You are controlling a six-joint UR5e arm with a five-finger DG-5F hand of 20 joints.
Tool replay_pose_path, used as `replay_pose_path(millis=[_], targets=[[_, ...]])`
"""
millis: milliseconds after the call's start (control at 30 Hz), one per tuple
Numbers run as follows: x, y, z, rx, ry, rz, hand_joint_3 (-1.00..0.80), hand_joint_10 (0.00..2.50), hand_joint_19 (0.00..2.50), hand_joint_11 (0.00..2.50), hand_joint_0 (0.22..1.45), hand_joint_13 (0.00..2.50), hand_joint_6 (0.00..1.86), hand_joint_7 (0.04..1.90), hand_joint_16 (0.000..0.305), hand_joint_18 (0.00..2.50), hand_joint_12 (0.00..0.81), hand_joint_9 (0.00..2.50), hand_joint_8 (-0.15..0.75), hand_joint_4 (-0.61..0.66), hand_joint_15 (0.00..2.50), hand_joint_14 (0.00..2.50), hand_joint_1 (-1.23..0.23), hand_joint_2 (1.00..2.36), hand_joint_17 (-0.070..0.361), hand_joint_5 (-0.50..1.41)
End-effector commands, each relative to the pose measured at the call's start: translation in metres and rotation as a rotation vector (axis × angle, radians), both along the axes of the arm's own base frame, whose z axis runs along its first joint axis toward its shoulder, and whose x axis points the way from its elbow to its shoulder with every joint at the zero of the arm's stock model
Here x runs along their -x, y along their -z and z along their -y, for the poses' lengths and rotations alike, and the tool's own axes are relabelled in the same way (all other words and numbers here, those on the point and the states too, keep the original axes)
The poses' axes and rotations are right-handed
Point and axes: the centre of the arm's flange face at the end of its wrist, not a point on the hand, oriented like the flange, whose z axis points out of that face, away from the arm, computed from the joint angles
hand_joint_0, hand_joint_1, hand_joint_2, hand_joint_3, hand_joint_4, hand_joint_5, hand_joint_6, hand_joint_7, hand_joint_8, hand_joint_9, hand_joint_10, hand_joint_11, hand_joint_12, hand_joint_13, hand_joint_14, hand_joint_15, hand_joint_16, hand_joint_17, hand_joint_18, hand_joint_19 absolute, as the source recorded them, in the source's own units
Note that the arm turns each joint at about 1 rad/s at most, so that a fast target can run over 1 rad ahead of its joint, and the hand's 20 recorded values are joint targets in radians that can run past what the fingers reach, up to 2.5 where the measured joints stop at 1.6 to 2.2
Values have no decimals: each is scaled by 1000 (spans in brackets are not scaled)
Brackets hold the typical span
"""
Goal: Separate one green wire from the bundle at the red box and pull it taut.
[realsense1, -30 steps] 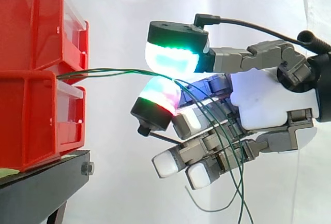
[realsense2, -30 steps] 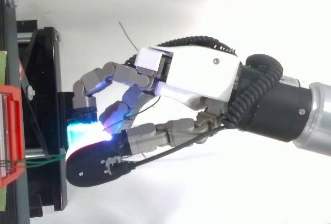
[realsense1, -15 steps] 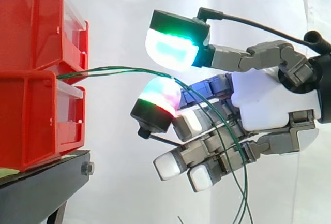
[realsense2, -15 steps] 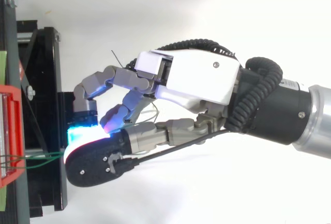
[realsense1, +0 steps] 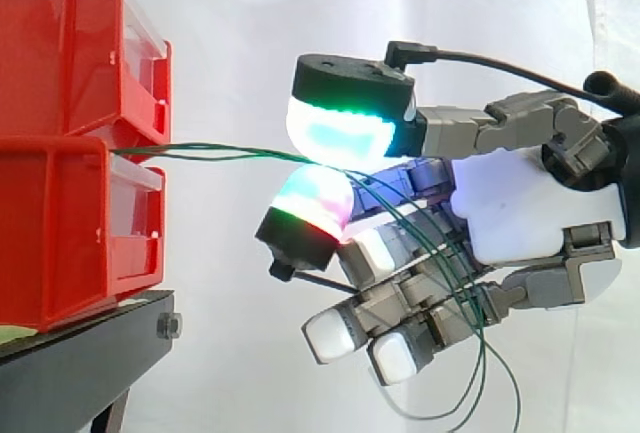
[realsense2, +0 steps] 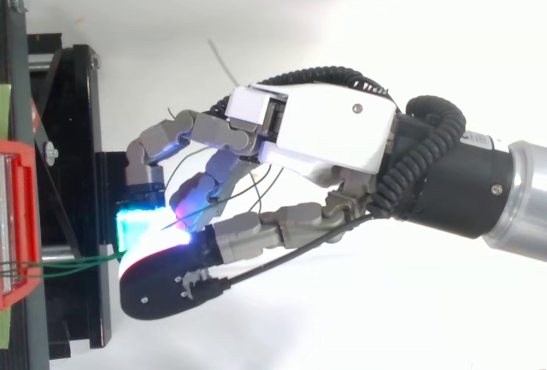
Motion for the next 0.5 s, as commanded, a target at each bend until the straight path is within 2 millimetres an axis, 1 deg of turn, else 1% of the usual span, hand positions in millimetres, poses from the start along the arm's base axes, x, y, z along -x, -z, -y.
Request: replay_pose_path(millis=[0,67,167,300,400,467], targets=[[0,0,0,2,0,2,-292,24,605,763,693,843,907,1159,53,747,368,1041,274,37,521,22,-898,1017,119,-161],[0,0,-1,0,-1,2,-361,24,596,758,713,838,912,1116,53,747,365,1034,266,41,522,22,-927,1012,118,-163],[0,0,-1,2,-1,1,-500,23,586,759,715,838,912,1117,52,743,361,1031,263,72,515,20,-950,1000,117,-161],[0,0,-2,0,-2,2,-500,24,596,769,683,842,910,1105,51,741,360,1042,258,99,523,22,-948,1000,115,-157],[0,0,-2,1,-2,1,-500,25,596,760,638,842,906,1097,51,740,358,1051,260,118,526,22,-917,1000,115,-153],[0,0,-2,0,-2,0,-500,22,614,763,548,851,899,1107,53,750,370,1074,273,124,526,22,-833,1000,119,-148]])
